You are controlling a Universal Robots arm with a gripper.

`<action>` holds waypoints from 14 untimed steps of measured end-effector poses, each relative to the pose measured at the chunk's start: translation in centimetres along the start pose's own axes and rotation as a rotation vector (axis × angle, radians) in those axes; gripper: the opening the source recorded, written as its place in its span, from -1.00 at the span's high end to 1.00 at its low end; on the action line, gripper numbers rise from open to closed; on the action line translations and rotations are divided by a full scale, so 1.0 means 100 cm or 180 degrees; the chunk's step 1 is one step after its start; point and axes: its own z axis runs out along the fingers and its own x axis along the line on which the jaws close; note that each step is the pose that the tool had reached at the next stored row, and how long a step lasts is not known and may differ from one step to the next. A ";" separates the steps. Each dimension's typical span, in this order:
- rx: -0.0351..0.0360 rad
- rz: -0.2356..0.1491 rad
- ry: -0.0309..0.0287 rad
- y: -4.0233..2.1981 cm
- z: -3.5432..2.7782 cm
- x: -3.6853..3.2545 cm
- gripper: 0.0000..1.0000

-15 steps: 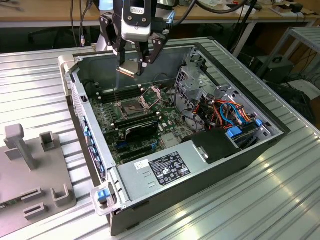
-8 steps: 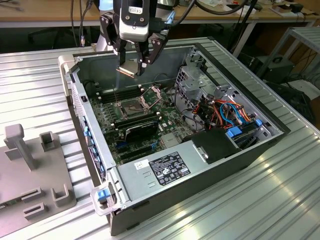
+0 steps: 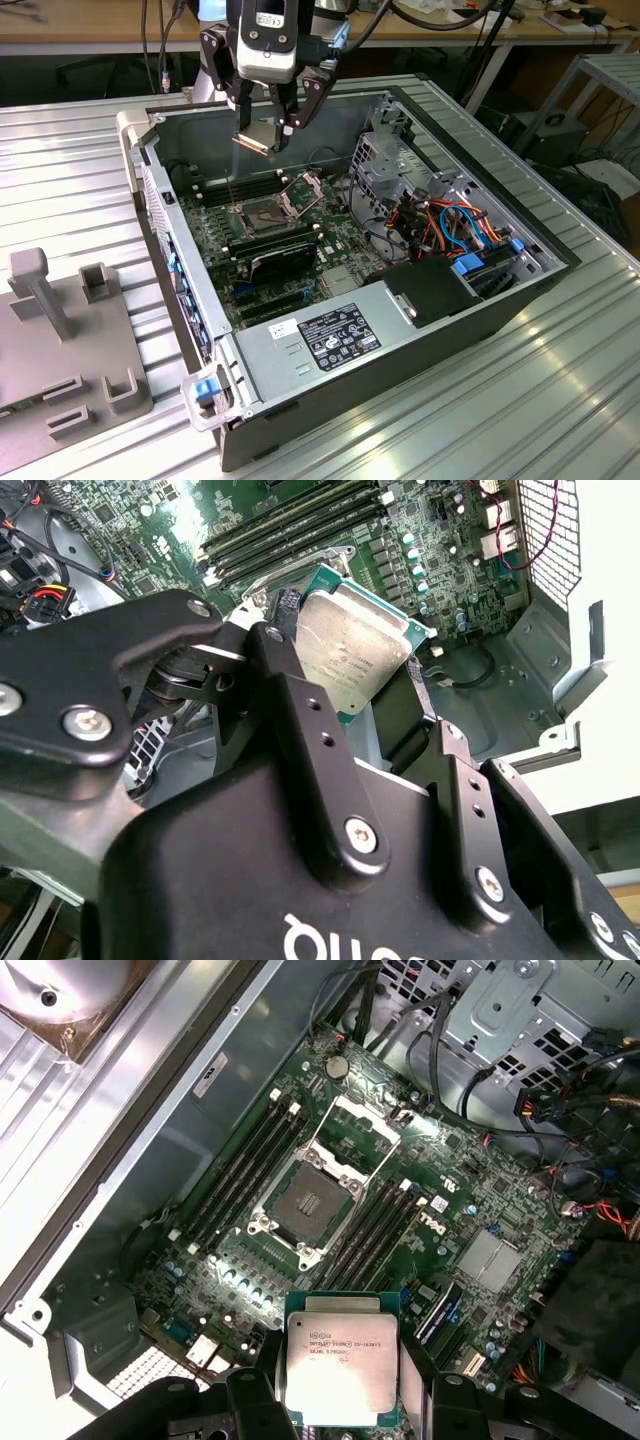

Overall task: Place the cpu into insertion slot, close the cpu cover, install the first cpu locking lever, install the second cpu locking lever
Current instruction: 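Place the cpu into insertion slot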

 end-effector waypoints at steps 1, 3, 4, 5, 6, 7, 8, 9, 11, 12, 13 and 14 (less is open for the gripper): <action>0.0000 0.0006 -0.0001 0.0000 0.0000 0.0000 -0.09; 0.0001 0.0044 -0.0002 0.0000 0.0000 0.0000 -0.09; 0.0002 0.0084 -0.0004 0.0000 0.0000 0.0000 -0.09; 0.0003 0.0145 -0.0007 0.0000 0.0000 0.0000 -0.09; 0.0005 0.0198 -0.0009 0.0000 0.0000 0.0000 -0.09; 0.0006 0.0244 -0.0011 0.0000 0.0000 0.0000 -0.09; 0.0007 0.0301 -0.0014 0.0000 0.0000 0.0000 -0.09; 0.0008 0.0354 -0.0016 0.0000 0.0000 0.0000 -0.09; 0.0010 0.0450 -0.0020 0.0000 0.0001 0.0000 -0.09; 0.0012 0.0506 -0.0023 0.0000 0.0001 0.0000 -0.09; 0.0012 0.0520 -0.0024 0.0000 0.0000 0.0000 -0.09; 0.0012 0.0520 -0.0024 0.0000 0.0001 0.0000 -0.09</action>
